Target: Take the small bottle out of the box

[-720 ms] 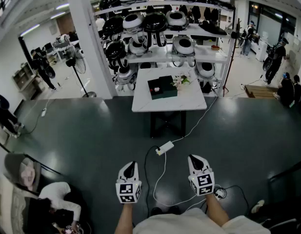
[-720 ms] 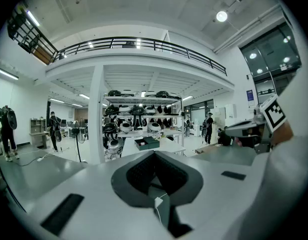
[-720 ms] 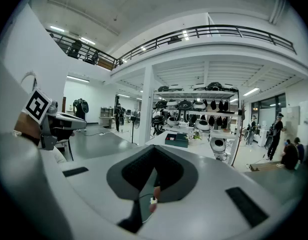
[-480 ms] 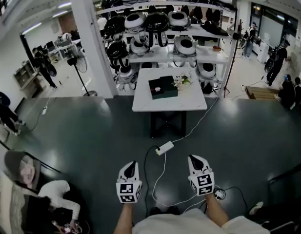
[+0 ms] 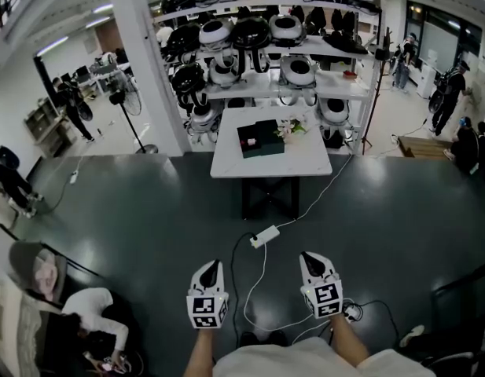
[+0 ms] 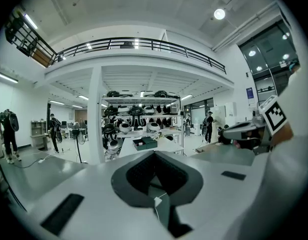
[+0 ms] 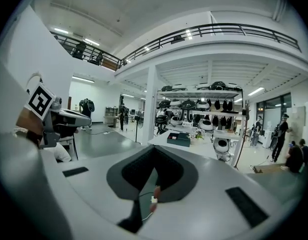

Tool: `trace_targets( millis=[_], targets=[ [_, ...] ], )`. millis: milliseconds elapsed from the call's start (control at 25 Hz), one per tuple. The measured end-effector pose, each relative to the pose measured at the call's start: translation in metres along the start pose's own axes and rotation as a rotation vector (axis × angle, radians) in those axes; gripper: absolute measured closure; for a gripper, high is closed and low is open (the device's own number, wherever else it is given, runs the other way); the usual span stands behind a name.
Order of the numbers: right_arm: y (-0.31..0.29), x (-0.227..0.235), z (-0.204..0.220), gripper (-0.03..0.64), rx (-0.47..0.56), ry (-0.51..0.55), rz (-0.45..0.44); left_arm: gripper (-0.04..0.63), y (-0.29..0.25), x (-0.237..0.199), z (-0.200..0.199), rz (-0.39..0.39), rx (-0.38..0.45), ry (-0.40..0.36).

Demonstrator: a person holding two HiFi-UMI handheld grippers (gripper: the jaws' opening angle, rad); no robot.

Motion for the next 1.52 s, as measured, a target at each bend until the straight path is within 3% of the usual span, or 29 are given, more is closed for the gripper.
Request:
trace_targets(
  millis=[520, 880, 1240, 1520],
  targets=[
    [-0.002, 0.032, 0.012, 0.595, 0.016, -0.002, -0.056, 0.577, -0.021, 0.039, 0.0, -0.027, 0.009, -0.003],
    [-0.022, 0.044, 0.017, 0.595, -0.001, -0.001, -0.07, 0.577, -0.046, 0.037, 0.001, -0.028, 0.0, 0.0],
    [-0.071, 0.054, 0.025, 0.595, -0.04, 0.001, -0.059, 0.577, -0.102, 0.015, 0.011, 0.003, -0.017, 0.02],
    [-0.152, 0.067, 0.023, 0.595, -0.055, 0.017, -0.047, 0.577, -0.174, -0.029, 0.018, 0.026, -0.021, 0.034]
  ],
)
Point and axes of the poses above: the fingertips, and each gripper's own axes: y backward along the fingers, x to its right, z out of its underside, the point moved 7 cm from there along y, backward along the fingers, and after that the axes turned 4 degrees about z, right-handed, at the moved point
